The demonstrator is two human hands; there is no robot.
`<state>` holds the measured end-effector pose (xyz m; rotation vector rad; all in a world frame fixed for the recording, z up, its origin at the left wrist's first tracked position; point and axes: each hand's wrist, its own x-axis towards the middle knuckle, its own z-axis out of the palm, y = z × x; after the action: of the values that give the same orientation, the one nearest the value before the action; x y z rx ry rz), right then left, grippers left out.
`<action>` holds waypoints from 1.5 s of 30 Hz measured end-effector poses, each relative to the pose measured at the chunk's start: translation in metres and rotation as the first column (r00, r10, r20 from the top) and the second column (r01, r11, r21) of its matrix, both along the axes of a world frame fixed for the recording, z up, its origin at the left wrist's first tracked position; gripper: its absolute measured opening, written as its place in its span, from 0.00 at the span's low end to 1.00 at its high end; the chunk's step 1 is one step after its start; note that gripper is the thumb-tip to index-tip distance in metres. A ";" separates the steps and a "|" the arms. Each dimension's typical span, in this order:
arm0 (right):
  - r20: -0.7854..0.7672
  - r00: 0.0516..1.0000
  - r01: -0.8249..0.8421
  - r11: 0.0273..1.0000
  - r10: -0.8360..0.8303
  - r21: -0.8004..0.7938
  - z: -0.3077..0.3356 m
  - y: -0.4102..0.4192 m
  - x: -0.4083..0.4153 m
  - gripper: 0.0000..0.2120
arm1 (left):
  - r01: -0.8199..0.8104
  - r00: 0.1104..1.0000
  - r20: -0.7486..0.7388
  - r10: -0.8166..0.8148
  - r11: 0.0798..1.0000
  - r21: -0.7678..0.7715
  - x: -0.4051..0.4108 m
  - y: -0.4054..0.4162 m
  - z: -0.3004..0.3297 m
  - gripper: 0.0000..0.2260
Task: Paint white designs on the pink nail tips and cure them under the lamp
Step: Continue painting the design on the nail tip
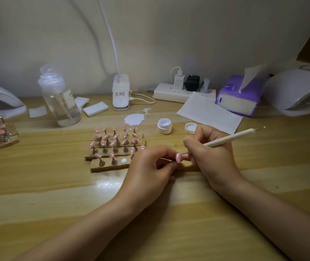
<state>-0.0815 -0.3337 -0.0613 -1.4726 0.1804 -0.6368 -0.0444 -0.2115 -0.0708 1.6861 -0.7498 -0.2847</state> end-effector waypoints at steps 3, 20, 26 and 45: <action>-0.008 1.000 0.004 1.000 -0.004 -0.006 0.002 0.001 -0.001 0.17 | -0.010 1.000 0.001 0.010 1.000 0.005 0.000 -0.001 0.000 0.03; -0.006 1.000 -0.022 1.000 0.022 -0.005 0.004 0.002 -0.002 0.18 | -0.030 1.000 0.011 0.030 1.000 0.009 -0.001 0.000 -0.001 0.04; -0.009 1.000 -0.015 1.000 0.015 -0.001 0.004 0.002 -0.001 0.18 | -0.025 1.000 0.010 0.025 1.000 0.008 0.000 0.000 -0.002 0.05; -0.002 1.000 -0.009 1.000 0.009 -0.012 0.005 0.003 -0.002 0.17 | -0.020 1.000 0.015 0.020 1.000 0.017 0.000 0.000 -0.002 0.03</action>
<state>-0.0830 -0.3308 -0.0565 -1.4845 0.1715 -0.6300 -0.0444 -0.2114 -0.0730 1.7128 -0.7425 -0.2658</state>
